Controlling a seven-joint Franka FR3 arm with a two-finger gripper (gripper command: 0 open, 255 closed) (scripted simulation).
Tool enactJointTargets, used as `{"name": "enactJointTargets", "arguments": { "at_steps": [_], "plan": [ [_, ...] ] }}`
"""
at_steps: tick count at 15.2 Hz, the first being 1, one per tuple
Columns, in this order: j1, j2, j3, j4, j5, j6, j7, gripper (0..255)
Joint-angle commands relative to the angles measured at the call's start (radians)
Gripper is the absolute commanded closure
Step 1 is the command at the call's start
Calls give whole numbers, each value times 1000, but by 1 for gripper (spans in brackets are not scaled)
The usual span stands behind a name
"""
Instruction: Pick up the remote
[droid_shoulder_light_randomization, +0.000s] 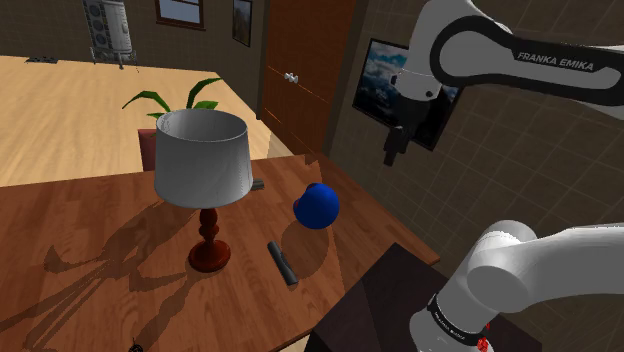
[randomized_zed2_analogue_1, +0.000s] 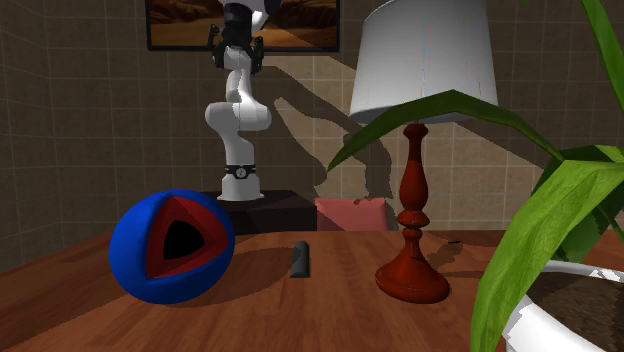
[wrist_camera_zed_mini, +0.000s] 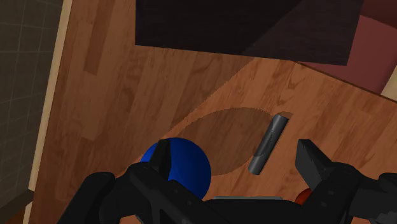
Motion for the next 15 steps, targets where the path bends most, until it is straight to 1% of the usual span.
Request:
{"name": "enactJointTargets", "arguments": {
  "at_steps": [1, 8, 15],
  "plan": [
    [0, 0, 0, 0, 0, 0, 0, 0],
    [2, 85, 73, -151, 46, 237, 145, 0],
    [-1, 261, 150, -229, 72, 494, 292, 0]
  ]
}}
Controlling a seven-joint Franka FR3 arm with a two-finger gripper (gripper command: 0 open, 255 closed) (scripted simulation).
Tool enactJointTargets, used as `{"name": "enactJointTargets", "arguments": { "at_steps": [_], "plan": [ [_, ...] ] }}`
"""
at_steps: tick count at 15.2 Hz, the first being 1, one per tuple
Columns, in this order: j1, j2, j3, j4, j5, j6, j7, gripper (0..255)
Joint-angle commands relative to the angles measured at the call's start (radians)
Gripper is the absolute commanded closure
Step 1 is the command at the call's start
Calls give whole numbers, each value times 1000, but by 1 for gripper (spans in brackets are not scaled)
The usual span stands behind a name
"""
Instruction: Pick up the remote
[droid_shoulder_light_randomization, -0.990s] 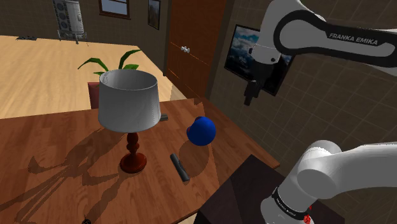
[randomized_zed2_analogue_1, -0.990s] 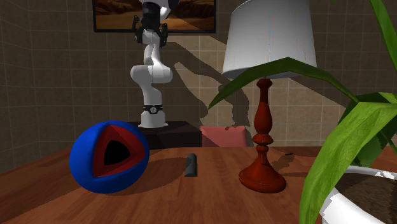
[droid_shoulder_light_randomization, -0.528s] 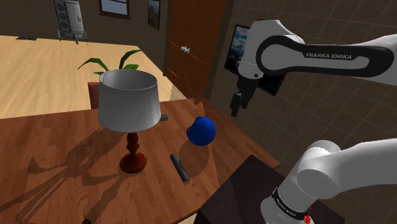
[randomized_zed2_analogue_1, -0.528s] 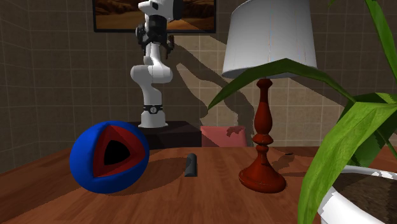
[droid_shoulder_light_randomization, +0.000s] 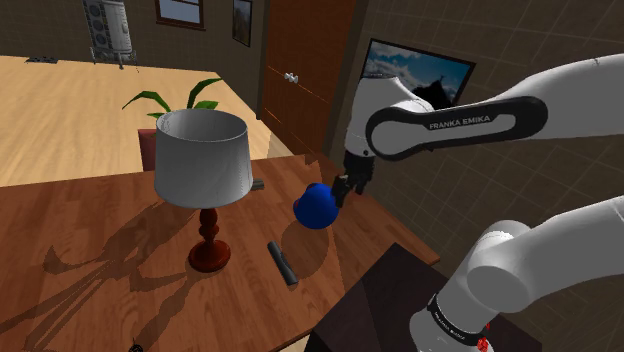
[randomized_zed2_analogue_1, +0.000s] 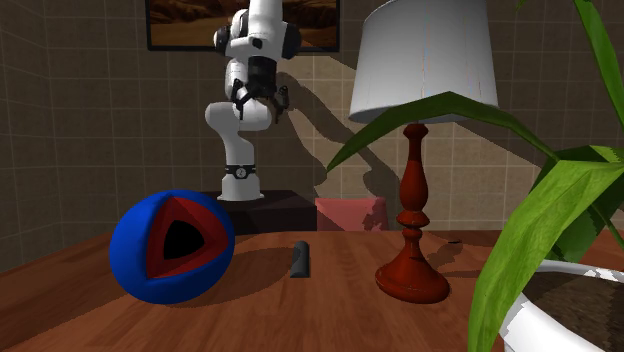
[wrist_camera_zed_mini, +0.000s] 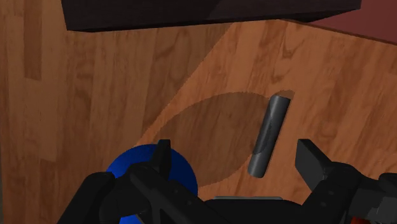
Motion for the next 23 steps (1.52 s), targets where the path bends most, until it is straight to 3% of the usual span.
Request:
{"name": "enactJointTargets", "arguments": {
  "at_steps": [1, 7, 13, 17, 23],
  "plan": [
    [-6, 64, 20, -9, 1, 77, 41, 0],
    [-25, 288, 83, -1, -28, 291, 188, 0],
    [-43, 547, 120, 69, -139, 471, 376, 0],
    [-24, 726, 100, 148, -246, 558, 517, 0],
    [52, 980, 22, 308, -359, 644, 684, 0]
  ]
}}
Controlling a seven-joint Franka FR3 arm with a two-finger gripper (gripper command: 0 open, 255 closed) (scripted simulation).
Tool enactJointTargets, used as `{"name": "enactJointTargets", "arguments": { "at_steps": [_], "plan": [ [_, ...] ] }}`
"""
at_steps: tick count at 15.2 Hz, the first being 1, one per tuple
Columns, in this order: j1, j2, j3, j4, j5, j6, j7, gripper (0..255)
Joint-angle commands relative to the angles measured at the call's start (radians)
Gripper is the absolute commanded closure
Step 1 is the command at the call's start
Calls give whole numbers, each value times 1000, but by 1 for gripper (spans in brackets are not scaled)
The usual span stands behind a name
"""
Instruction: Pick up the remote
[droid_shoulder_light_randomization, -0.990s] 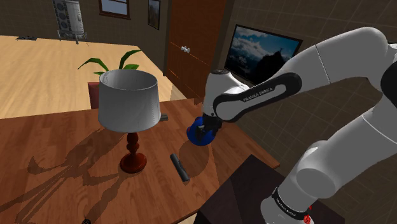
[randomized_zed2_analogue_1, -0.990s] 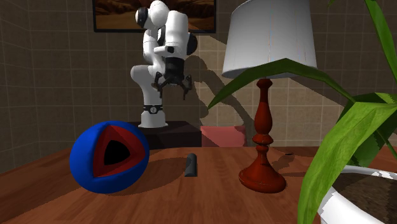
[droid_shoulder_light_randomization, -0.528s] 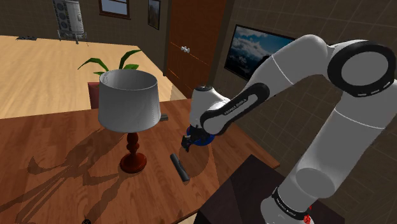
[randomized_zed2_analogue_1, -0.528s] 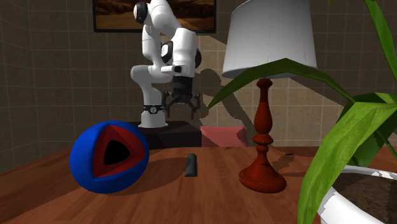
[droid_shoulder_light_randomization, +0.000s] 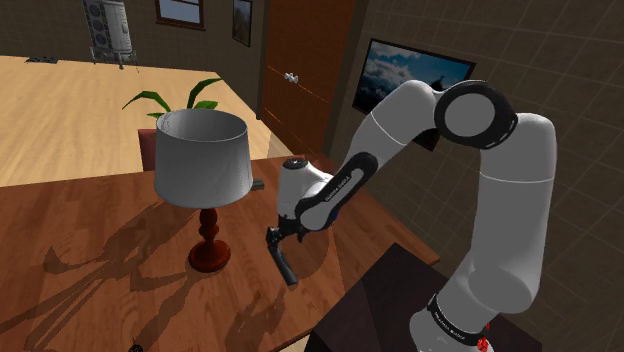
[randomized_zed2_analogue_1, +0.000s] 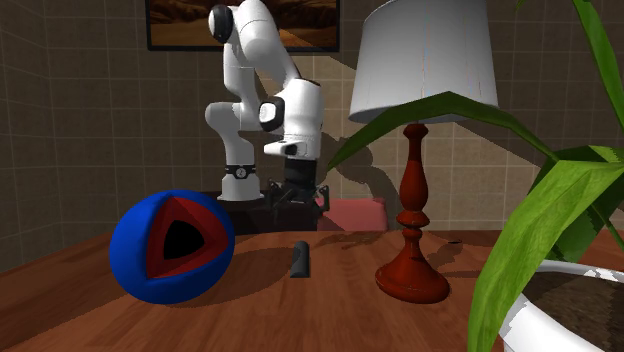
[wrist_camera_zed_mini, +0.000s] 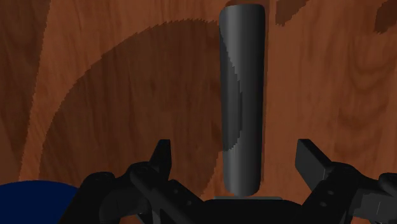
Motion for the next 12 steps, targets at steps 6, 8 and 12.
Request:
{"name": "enactJointTargets", "arguments": {
  "at_steps": [6, 8, 12],
  "plan": [
    [55, 165, -56, 103, -48, 63, 82, 0],
    [63, 192, -66, 113, -58, 80, 90, 0],
    [74, 227, -80, 127, -69, 102, 100, 0]
  ]
}}
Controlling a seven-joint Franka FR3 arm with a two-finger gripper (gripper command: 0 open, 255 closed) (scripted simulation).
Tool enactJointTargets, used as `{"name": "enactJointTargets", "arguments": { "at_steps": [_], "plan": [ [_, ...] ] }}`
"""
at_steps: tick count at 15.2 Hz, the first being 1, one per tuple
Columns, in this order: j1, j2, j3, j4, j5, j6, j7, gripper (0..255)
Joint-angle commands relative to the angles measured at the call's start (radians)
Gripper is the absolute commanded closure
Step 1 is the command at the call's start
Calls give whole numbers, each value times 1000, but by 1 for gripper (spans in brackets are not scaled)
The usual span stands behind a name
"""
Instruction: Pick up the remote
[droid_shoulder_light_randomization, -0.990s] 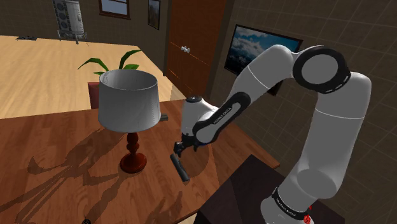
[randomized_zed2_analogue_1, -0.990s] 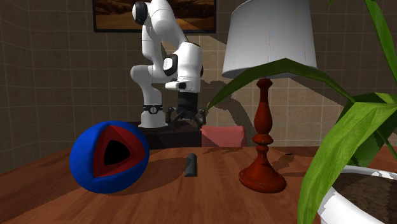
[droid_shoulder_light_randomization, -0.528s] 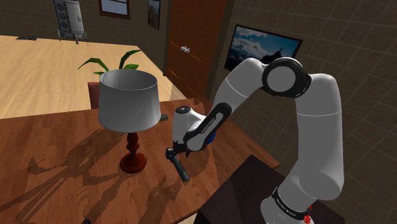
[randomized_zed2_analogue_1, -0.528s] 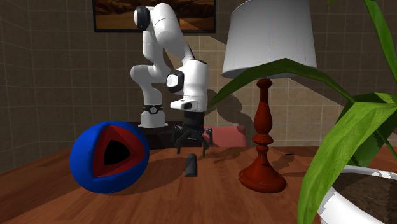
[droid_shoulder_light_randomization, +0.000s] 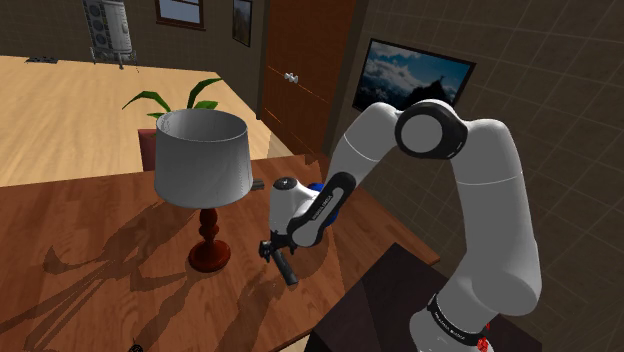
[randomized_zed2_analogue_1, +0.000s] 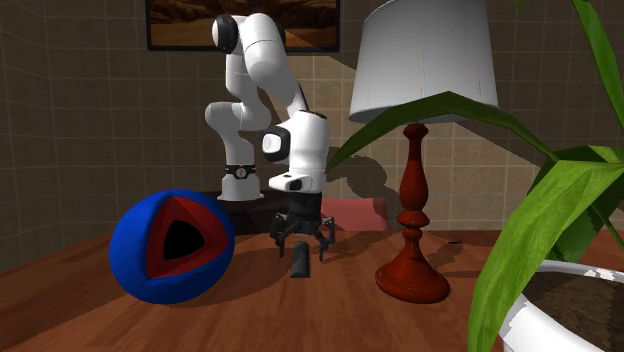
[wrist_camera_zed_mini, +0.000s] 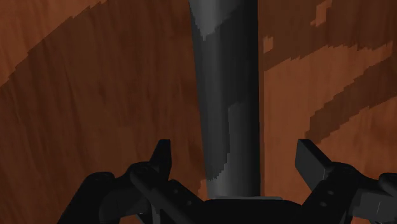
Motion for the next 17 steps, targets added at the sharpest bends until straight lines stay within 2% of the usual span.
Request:
{"name": "enactJointTargets", "arguments": {
  "at_steps": [1, 10, 17],
  "plan": [
    [1, 4, -2, 2, -2, 3, 1, 255],
    [1, 5, -2, 2, -2, 4, 1, 255],
    [-28, -90, 34, -34, 30, -57, -28, 255]
  ]
}}
